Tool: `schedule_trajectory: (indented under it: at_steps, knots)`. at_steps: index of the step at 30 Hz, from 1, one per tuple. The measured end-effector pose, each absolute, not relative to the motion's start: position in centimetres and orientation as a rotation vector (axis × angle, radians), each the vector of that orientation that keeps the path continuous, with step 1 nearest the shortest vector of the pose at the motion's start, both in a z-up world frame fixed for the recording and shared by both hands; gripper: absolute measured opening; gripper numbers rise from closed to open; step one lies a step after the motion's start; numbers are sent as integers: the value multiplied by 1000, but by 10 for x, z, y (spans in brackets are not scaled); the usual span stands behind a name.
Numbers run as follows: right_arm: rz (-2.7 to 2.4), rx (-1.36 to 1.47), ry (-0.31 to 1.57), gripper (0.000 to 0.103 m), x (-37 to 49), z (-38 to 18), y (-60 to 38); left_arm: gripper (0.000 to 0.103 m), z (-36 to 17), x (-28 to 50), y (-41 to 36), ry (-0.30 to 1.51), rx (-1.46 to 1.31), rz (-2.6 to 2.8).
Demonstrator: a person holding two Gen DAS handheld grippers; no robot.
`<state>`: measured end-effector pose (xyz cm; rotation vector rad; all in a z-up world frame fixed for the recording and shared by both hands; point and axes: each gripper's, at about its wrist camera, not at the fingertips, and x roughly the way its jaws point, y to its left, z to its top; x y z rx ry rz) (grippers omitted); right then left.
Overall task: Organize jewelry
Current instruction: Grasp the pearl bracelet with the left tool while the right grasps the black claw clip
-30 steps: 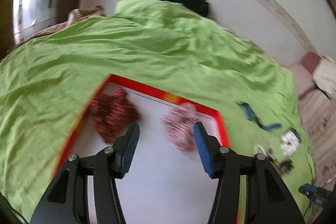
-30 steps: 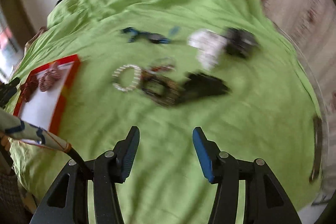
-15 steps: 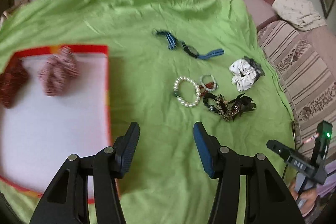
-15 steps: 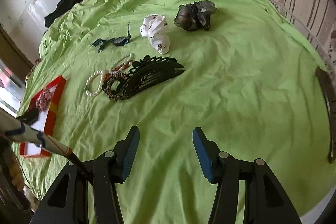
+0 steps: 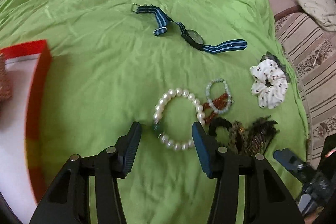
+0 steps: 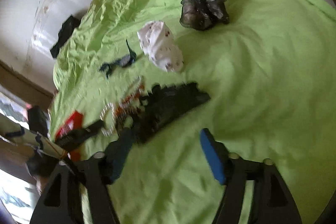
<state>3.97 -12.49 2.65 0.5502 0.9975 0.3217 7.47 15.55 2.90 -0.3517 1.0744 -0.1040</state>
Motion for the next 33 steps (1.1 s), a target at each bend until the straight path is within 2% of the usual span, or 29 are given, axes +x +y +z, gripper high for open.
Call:
schedule_trajectory:
  at_steps: [2,6,7,8,9,10,11,13,14,17,25,33]
  knots:
    - [307,589,987,85,49,26,-122,49,26,82,152,1074,-351,-117]
    - [282,568,1014,86,64,19,-100,49,22,86,140,1063,-316,-114]
    - [272,557,1017,85,65,17,-96,46,22,85,136,1057,-296,-110]
    - [253,541,1019,86,67,15,-90,26,21,84,131,1052,-272,-105]
    - [236,527,1021,85,69,14,-86,11,20,84,129,1061,-257,-107]
    - [224,515,1025,77,70,13,-85,11,18,85,127,1079,-254,-114]
    - [213,498,1029,51,70,12,-84,11,19,82,127,1075,-270,-120]
    - [237,487,1053,29,70,12,-85,11,25,75,129,1072,-280,-123]
    - [242,497,1044,23,66,14,-88,11,31,68,133,1060,-304,-129]
    - [223,476,1011,15,53,26,-98,11,49,48,143,1029,-367,-143]
    - [256,459,964,13,6,57,-113,11,109,-27,170,919,-444,-156]
    - [315,486,933,13,-47,78,-111,11,154,-112,190,788,-369,-53]
